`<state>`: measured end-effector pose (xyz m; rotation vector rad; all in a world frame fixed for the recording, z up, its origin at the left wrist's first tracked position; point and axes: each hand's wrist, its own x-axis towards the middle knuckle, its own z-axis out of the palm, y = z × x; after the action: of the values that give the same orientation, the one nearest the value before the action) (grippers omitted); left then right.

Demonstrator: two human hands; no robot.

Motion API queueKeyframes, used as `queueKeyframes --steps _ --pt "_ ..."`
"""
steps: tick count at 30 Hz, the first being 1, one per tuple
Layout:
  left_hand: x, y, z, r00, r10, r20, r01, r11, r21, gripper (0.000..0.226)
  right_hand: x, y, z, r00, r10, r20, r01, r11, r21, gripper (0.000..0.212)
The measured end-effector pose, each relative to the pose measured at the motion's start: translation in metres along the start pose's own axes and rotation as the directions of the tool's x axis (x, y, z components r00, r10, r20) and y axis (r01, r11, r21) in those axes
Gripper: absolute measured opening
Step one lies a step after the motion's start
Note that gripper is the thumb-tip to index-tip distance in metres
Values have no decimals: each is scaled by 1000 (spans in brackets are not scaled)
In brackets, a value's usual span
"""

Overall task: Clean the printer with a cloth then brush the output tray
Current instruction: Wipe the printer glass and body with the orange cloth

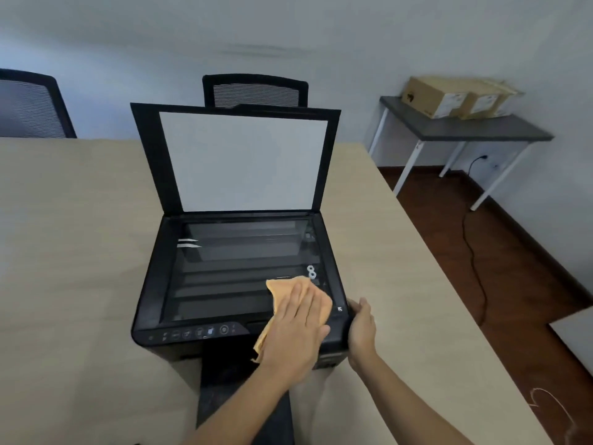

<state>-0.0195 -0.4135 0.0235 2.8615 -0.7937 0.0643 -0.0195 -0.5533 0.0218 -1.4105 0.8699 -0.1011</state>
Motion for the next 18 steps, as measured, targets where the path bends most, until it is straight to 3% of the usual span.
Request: queueKeyframes --steps 3,7,13,18 --pt "30 6 -5 997 53 64 -54 999 5 62 1 0 -2 998 26 52 -34 989 141 50" --pt "49 17 -15 993 81 89 -80 997 -19 60 4 1 -4 996 36 86 -53 978 203 51" --pt "-14 23 3 963 259 71 -264 960 89 57 5 4 -1 989 122 87 -141 956 259 50" --pt "36 16 -8 990 102 102 -97 994 -51 65 7 4 -1 990 117 73 -134 942 307 49"
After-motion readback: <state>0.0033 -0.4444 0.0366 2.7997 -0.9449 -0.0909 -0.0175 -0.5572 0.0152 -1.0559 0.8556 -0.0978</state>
